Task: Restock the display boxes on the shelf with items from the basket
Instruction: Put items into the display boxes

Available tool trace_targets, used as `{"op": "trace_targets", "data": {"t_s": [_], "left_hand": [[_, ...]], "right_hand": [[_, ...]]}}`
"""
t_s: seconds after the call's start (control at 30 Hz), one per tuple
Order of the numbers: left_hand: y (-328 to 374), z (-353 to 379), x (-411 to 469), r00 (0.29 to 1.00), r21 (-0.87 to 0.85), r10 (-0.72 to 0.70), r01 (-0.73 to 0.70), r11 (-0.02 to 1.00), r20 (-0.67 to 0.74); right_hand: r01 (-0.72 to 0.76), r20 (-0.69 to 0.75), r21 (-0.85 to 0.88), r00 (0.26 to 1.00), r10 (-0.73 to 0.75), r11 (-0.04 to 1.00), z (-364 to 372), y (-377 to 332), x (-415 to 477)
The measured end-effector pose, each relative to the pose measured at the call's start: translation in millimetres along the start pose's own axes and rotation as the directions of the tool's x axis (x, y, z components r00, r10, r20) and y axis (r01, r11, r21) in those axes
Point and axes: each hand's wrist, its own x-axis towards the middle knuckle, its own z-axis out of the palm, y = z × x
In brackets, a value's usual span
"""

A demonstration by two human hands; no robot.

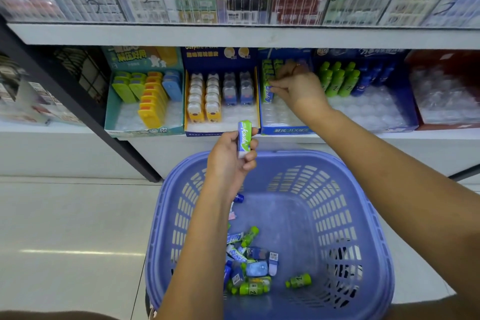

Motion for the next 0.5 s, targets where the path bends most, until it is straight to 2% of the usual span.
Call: {"op": "trace_targets", "data": {"t_s": [0.1, 0.17, 0.2, 0.23, 0.3, 0.37, 0.43, 0.5], "left_hand": [[-2, 4, 2, 0.998, 0.001, 0.053, -0.053, 0.999, -0.02], [-8, 6, 3, 0.987, 0.106, 0.153, -0.147, 0.983, -0.046], [-11, 7, 4, 0.974, 0.207, 0.222, -0.207, 0.956, -0.053], [-13, 8, 5, 0.953, 0.32, 0.299, -0.268, 0.909, -0.048], [-15, 11, 6, 0.894, 0.498, 0.448, -0.387, 0.776, -0.004], [-15, 15, 7, 0.834, 0.597, 0.551, -0.453, 0.662, 0.022], [-16, 19, 8, 0.794, 0.642, 0.607, -0.474, 0.602, 0.017], [-19, 23, 9, 0.784, 0.678, 0.618, -0.486, 0.551, 0.06]], "right_hand": [[0.015, 0.056, -0.127, 0.998, -0.008, 0.992, 2, -1, -10], [0.0, 0.059, -0.09, 0.998, 0.005, 0.996, -2, -5, -18], [-0.056, 0.049, 0.014, 0.997, 0.055, 0.998, -5, -9, -23], [-0.122, 0.071, 0.193, 0.991, 0.11, 0.974, -10, -15, -27], [-0.275, 0.28, 0.522, 0.95, 0.142, 0.807, -20, -26, -36], [-0.305, 0.422, 0.581, 0.906, 0.041, 0.755, -29, -34, -44], [-0.265, 0.376, 0.602, 0.926, 0.025, 0.753, -35, -37, -47], [-0.23, 0.222, 0.609, 0.968, 0.116, 0.759, -38, -31, -41]]}}
